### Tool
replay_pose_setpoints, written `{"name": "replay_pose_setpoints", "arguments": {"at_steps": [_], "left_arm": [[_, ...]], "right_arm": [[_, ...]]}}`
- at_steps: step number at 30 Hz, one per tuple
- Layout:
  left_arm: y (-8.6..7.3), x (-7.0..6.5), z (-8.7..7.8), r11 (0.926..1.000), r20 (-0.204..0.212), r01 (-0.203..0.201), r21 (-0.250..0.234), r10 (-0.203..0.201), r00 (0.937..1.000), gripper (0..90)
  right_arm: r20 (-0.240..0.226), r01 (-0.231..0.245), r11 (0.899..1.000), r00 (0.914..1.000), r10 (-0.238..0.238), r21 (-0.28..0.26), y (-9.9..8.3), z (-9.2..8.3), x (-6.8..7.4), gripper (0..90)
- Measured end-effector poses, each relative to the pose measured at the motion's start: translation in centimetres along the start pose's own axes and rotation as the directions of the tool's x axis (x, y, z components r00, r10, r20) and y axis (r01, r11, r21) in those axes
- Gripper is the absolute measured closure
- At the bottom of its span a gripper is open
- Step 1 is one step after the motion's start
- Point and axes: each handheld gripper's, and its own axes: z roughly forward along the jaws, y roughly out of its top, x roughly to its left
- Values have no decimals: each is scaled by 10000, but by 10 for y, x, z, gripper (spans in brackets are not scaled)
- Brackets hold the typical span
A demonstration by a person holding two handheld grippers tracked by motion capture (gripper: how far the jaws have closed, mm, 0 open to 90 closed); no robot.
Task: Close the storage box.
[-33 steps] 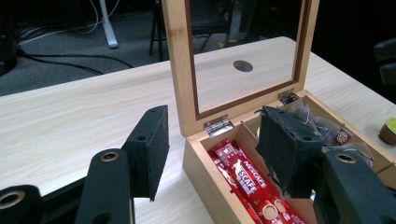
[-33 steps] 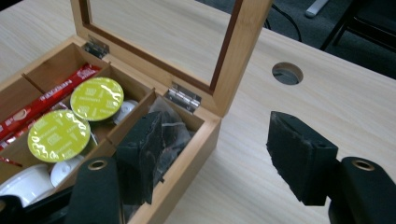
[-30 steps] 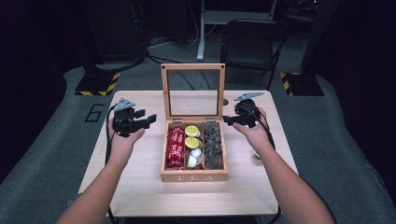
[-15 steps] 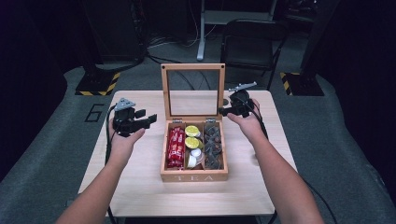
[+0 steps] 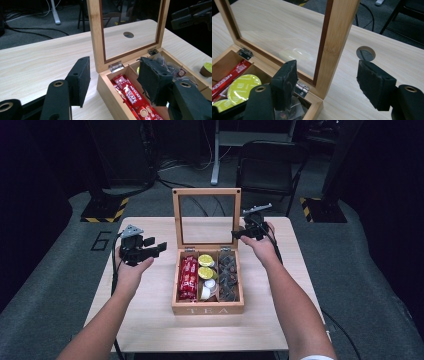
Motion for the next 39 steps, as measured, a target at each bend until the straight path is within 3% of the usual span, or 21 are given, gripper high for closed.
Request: {"name": "replay_pose_setpoints", "arguments": {"at_steps": [10,18,31,39], "left_arm": [[-2,2,-3,10000,-51,-5,-24,5,10000,431],[-3,4,-3,10000,-95,65,-2,-65,9999,431],[-4,5,-5,10000,-138,44,-31,-44,9999,430],[-8,7,-12,9999,-246,96,-32,-97,9997,430]], "right_arm": [[263,-165,9999,9995,165,12,1,12,0,321],[-141,113,9999,9998,-112,55,0,15,1,323],[-224,243,9997,9995,-243,-9,1,23,10,309],[-379,276,9996,9989,-279,-87,3,25,7,308]]}}
